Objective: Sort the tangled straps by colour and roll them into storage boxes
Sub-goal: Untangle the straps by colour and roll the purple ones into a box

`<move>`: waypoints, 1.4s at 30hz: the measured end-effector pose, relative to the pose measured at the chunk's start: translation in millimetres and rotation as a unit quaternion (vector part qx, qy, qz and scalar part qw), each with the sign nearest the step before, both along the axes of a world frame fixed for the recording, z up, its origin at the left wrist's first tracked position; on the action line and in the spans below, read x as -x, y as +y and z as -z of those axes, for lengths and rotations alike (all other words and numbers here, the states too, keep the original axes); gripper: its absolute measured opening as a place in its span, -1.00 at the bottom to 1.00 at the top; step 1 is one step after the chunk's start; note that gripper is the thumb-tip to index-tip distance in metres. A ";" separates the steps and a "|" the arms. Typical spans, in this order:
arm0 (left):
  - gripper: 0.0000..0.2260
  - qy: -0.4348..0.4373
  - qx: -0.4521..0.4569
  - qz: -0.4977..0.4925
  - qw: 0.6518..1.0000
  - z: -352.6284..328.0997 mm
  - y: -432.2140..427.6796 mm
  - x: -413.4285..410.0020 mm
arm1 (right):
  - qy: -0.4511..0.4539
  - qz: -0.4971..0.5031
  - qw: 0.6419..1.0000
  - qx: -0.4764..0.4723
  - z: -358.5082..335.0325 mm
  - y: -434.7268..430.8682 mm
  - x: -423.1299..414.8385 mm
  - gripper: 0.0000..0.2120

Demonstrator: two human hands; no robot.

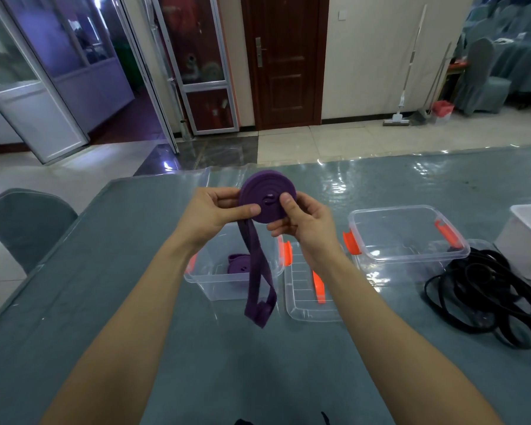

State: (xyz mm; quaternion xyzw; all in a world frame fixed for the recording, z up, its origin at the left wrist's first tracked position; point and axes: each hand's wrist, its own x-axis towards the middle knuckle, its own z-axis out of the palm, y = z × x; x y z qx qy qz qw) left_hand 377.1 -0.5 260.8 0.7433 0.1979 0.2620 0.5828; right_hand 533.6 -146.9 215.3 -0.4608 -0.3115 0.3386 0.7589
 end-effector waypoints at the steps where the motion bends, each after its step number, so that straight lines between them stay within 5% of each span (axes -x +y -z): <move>1: -0.57 0.014 -0.011 -0.001 1.000 -0.2 0.4 0.1 | 0.009 -0.004 1.000 -0.002 4.8 0.2 0.6 -0.74; 4: -0.63 0.073 -0.047 0.012 0.996 -8.5 7.5 6.0 | -0.035 -0.057 0.997 0.039 18.1 -5.6 -7.4 -0.67; 7: -0.70 0.173 -0.141 0.050 0.974 -22.6 14.0 11.3 | -0.222 -0.071 0.959 0.163 17.1 -15.0 -26.3 -0.37; 10: -0.79 0.286 -0.339 0.075 0.893 -33.2 11.6 0.6 | -0.400 -0.038 0.885 0.237 1.5 -12.5 -30.0 -0.06; 13: -0.82 0.330 -0.461 0.087 0.819 -38.5 0.8 -12.2 | -0.512 -0.073 0.819 0.251 -8.9 0.5 -20.8 -0.39; 16: -0.81 0.312 -0.464 0.077 0.825 -38.5 1.1 -11.8 | -0.544 -0.057 0.799 0.248 -11.9 4.6 -14.1 -0.76; 20: -0.78 0.260 -0.392 0.053 0.881 -26.0 1.9 -3.0 | -0.582 -0.024 0.776 0.244 -13.5 1.6 -15.5 -0.77; 26: -0.74 0.248 -0.331 0.062 0.908 0.2 3.9 4.3 | -0.631 -0.040 0.733 0.251 -7.5 1.6 -12.8 -0.75; 31: -0.68 0.189 -0.203 0.073 0.958 23.3 9.1 14.8 | -0.535 -0.089 0.805 0.242 3.2 -2.6 -12.5 -0.81; 37: -0.53 0.096 -0.018 0.077 0.992 54.3 5.3 27.3 | -0.259 -0.107 0.941 0.189 16.0 -16.8 -20.3 -0.73; 42: -0.65 0.164 -0.090 0.077 0.979 33.7 5.6 19.7 | -0.192 -0.158 0.953 0.173 40.0 -21.3 -13.3 -0.58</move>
